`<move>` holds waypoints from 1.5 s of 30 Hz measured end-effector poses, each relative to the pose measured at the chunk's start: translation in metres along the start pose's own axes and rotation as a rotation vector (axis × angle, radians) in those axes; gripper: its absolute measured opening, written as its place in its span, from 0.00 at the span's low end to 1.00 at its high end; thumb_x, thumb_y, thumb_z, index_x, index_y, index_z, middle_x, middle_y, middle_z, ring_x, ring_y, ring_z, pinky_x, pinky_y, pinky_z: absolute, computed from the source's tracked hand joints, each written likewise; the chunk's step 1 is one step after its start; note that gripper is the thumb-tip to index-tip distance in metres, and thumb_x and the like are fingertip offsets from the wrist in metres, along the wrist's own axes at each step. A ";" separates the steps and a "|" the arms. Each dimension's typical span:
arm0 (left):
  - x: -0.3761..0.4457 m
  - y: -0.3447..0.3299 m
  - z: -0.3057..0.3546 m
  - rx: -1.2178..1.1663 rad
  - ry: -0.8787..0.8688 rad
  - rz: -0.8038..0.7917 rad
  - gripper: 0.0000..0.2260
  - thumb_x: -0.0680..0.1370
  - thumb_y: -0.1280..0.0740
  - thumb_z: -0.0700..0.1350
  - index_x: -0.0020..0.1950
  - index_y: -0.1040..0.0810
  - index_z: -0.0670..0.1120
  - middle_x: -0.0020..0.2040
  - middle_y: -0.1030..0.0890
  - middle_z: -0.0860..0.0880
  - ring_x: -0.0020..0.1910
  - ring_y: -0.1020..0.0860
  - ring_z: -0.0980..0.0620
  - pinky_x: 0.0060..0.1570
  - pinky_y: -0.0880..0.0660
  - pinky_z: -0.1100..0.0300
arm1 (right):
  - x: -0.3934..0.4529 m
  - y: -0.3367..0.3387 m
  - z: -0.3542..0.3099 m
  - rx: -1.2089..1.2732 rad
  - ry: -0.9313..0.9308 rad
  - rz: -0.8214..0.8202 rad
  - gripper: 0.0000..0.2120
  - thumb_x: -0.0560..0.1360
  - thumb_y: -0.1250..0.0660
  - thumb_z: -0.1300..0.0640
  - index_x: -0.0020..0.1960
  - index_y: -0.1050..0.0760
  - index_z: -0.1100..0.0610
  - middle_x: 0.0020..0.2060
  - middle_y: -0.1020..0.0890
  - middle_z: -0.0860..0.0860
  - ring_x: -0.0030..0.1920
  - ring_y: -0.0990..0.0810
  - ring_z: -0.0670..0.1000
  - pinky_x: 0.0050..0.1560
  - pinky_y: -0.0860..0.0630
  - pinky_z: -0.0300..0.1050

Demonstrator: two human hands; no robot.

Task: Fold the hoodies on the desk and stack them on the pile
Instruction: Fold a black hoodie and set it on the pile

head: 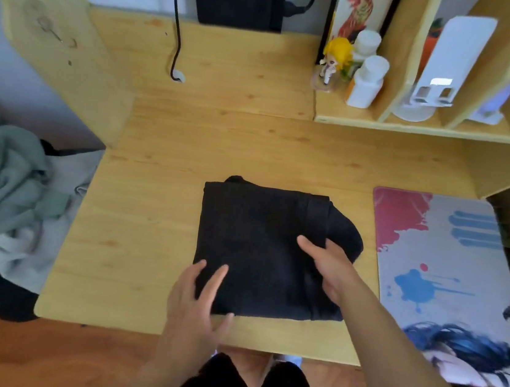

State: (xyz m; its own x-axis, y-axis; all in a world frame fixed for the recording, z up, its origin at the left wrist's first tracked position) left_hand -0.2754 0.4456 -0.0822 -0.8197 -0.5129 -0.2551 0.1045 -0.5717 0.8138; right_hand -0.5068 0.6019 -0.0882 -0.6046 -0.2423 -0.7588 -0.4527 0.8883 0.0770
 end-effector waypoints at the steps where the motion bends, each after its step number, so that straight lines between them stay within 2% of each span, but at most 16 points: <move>1: -0.004 0.003 -0.022 0.005 0.119 -0.025 0.42 0.75 0.26 0.55 0.82 0.47 0.60 0.81 0.45 0.47 0.79 0.46 0.45 0.77 0.40 0.46 | 0.001 -0.001 0.001 -0.053 0.013 0.054 0.18 0.74 0.24 0.46 0.61 0.21 0.49 0.53 0.15 0.45 0.56 0.18 0.50 0.62 0.22 0.53; 4: 0.001 0.004 -0.054 -0.016 0.278 -0.046 0.44 0.73 0.26 0.58 0.82 0.46 0.55 0.73 0.32 0.52 0.73 0.35 0.46 0.70 0.30 0.46 | -0.003 -0.007 0.000 -0.144 0.036 0.166 0.18 0.78 0.29 0.50 0.66 0.24 0.52 0.57 0.18 0.48 0.57 0.21 0.53 0.59 0.25 0.50; 7: 0.013 0.003 -0.036 -0.221 0.146 -0.063 0.27 0.71 0.26 0.53 0.68 0.32 0.61 0.55 0.21 0.61 0.53 0.20 0.52 0.47 0.20 0.48 | -0.010 -0.013 -0.018 -0.361 0.076 0.225 0.18 0.81 0.34 0.50 0.69 0.27 0.54 0.61 0.21 0.52 0.61 0.23 0.58 0.59 0.26 0.51; 10: 0.010 0.004 -0.024 -0.370 0.148 0.015 0.26 0.72 0.24 0.51 0.66 0.30 0.62 0.50 0.18 0.60 0.48 0.19 0.57 0.41 0.20 0.53 | -0.029 -0.025 -0.050 -0.421 0.277 0.207 0.15 0.82 0.38 0.50 0.68 0.27 0.51 0.59 0.21 0.50 0.58 0.22 0.54 0.59 0.25 0.52; 13: 0.001 0.000 -0.027 -0.416 0.233 0.057 0.28 0.75 0.26 0.47 0.66 0.35 0.70 0.50 0.20 0.71 0.46 0.19 0.65 0.39 0.23 0.64 | -0.047 -0.021 -0.060 -0.344 0.365 0.190 0.13 0.82 0.38 0.50 0.65 0.27 0.49 0.55 0.21 0.45 0.54 0.23 0.49 0.56 0.25 0.49; 16: 0.003 0.003 -0.023 -0.350 0.266 0.022 0.28 0.77 0.29 0.52 0.67 0.40 0.75 0.45 0.19 0.64 0.43 0.20 0.61 0.38 0.23 0.61 | -0.042 0.010 -0.045 -0.429 0.336 0.343 0.14 0.83 0.38 0.50 0.66 0.28 0.53 0.55 0.21 0.49 0.54 0.22 0.54 0.54 0.26 0.49; 22: 0.014 -0.005 -0.024 0.167 0.143 -0.152 0.41 0.79 0.36 0.55 0.81 0.63 0.58 0.46 0.24 0.57 0.36 0.23 0.56 0.37 0.21 0.56 | -0.008 0.042 0.013 -0.641 0.111 0.391 0.15 0.85 0.42 0.49 0.64 0.33 0.59 0.59 0.22 0.61 0.53 0.23 0.62 0.48 0.30 0.50; 24: 0.016 -0.002 -0.022 0.260 0.113 -0.165 0.43 0.80 0.36 0.57 0.82 0.64 0.54 0.49 0.26 0.53 0.41 0.24 0.54 0.42 0.21 0.55 | -0.006 0.043 0.017 -0.589 0.120 0.377 0.14 0.85 0.44 0.50 0.63 0.33 0.59 0.58 0.23 0.59 0.50 0.26 0.59 0.49 0.29 0.50; 26: 0.018 0.000 -0.019 0.343 0.060 -0.203 0.44 0.79 0.36 0.57 0.82 0.64 0.51 0.64 0.30 0.48 0.56 0.26 0.48 0.53 0.23 0.53 | -0.004 0.047 0.018 -0.512 0.106 0.359 0.15 0.85 0.44 0.50 0.66 0.33 0.59 0.58 0.24 0.57 0.53 0.26 0.58 0.51 0.28 0.52; 29: 0.022 0.007 0.004 0.344 -0.047 -0.226 0.41 0.79 0.39 0.56 0.83 0.61 0.51 0.82 0.52 0.44 0.80 0.48 0.41 0.77 0.42 0.47 | 0.002 0.053 0.022 -0.344 0.085 0.337 0.15 0.85 0.44 0.50 0.67 0.31 0.57 0.59 0.23 0.54 0.58 0.24 0.58 0.57 0.26 0.55; 31: 0.030 0.003 0.029 0.279 -0.078 -0.122 0.34 0.81 0.46 0.59 0.84 0.56 0.54 0.84 0.57 0.47 0.82 0.57 0.44 0.80 0.53 0.48 | 0.004 0.051 0.033 -0.151 0.071 0.296 0.14 0.85 0.43 0.50 0.67 0.30 0.55 0.59 0.22 0.53 0.58 0.23 0.56 0.59 0.24 0.56; 34: 0.042 -0.020 0.049 0.299 -0.042 -0.055 0.31 0.82 0.60 0.64 0.84 0.51 0.55 0.84 0.52 0.45 0.83 0.56 0.42 0.80 0.57 0.44 | -0.004 0.040 0.060 0.050 0.007 0.219 0.11 0.85 0.42 0.52 0.66 0.28 0.52 0.59 0.19 0.51 0.58 0.21 0.55 0.64 0.24 0.59; 37: 0.053 -0.038 0.037 0.432 -0.075 -0.039 0.29 0.83 0.55 0.64 0.83 0.45 0.56 0.83 0.44 0.43 0.82 0.50 0.39 0.80 0.53 0.39 | -0.021 0.035 0.090 0.009 -0.034 0.270 0.09 0.84 0.38 0.54 0.63 0.27 0.54 0.55 0.18 0.54 0.55 0.19 0.56 0.62 0.22 0.62; 41: 0.077 -0.030 0.017 0.547 -0.411 -0.094 0.28 0.84 0.52 0.64 0.83 0.46 0.59 0.83 0.44 0.46 0.83 0.51 0.43 0.80 0.50 0.41 | -0.060 0.026 0.121 -0.048 -0.175 0.315 0.10 0.81 0.33 0.58 0.60 0.27 0.58 0.46 0.18 0.56 0.43 0.17 0.57 0.40 0.16 0.55; 43: 0.101 -0.018 0.007 0.618 -0.600 -0.169 0.27 0.84 0.52 0.65 0.83 0.47 0.60 0.84 0.45 0.48 0.83 0.52 0.44 0.80 0.51 0.42 | -0.086 0.014 0.128 -0.006 -0.295 0.244 0.06 0.80 0.33 0.62 0.54 0.26 0.63 0.34 0.22 0.58 0.28 0.22 0.55 0.25 0.25 0.42; 45: 0.126 -0.005 0.007 0.725 -0.684 -0.208 0.27 0.84 0.53 0.65 0.83 0.49 0.61 0.84 0.48 0.49 0.83 0.55 0.42 0.80 0.54 0.41 | -0.104 0.014 0.115 -0.217 -0.225 0.337 0.07 0.80 0.34 0.59 0.47 0.25 0.63 0.30 0.23 0.57 0.26 0.26 0.54 0.26 0.28 0.42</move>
State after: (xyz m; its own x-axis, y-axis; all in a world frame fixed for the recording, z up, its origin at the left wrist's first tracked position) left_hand -0.3830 0.3880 -0.1148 -0.9529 0.1582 -0.2589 -0.2567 0.0344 0.9659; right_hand -0.3751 0.6848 -0.0831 -0.5953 0.1584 -0.7877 -0.3963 0.7950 0.4593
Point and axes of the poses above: each hand's wrist, its own x-axis towards the middle knuckle, its own y-axis out of the back of the hand, z = x × y, the point moved 4 cm from there along x, towards the middle knuckle
